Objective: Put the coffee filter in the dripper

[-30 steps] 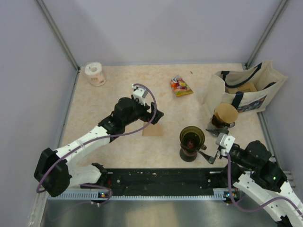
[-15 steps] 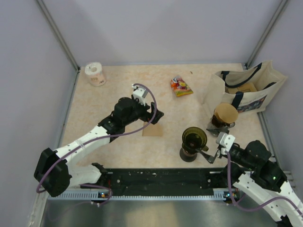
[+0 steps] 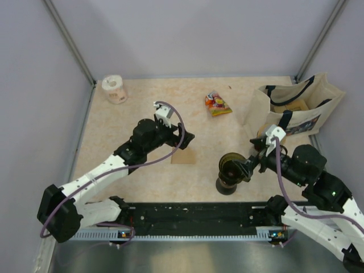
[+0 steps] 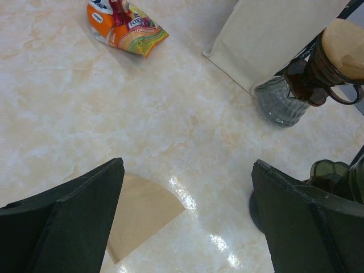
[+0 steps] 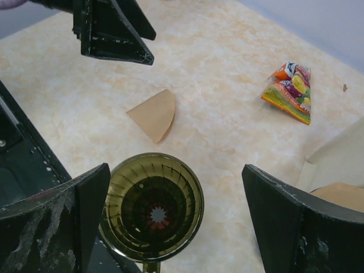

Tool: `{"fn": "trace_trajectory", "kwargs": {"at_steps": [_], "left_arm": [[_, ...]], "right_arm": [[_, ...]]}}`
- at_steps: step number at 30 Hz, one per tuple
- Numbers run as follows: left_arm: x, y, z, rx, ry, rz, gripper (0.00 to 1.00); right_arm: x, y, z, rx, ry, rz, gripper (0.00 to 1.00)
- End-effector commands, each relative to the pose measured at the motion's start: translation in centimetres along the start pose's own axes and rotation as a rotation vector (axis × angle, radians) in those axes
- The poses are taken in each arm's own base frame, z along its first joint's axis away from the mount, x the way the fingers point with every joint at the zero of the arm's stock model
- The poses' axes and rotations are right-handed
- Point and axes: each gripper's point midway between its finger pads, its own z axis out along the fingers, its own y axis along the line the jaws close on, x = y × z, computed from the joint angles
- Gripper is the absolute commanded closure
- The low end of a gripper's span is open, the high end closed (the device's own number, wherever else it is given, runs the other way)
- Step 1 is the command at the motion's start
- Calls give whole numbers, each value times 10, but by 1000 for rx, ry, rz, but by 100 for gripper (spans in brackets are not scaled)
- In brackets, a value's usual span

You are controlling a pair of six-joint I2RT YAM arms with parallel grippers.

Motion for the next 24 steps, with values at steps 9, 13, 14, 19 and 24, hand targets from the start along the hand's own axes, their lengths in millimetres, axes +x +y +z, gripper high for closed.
{"fn": "trace_trajectory", "kwargs": {"at_steps": [9, 13, 14, 19, 24], "left_arm": [[-11, 41, -34, -224, -95, -113, 1], [5, 56, -48, -298, -63, -217, 1], [7, 58, -52, -311, -51, -246, 1], [29, 60, -69, -339, -24, -317, 1], [43, 61, -81, -340, -27, -340, 1]], "right_arm": [[-79, -12, 58, 89, -25, 298, 1], [-83, -28, 95, 169, 31, 287, 1], [-84, -31, 106, 181, 47, 290, 1], [-60, -28, 165, 155, 174, 320, 1], [-9, -17, 229, 66, 336, 352, 5]]}}
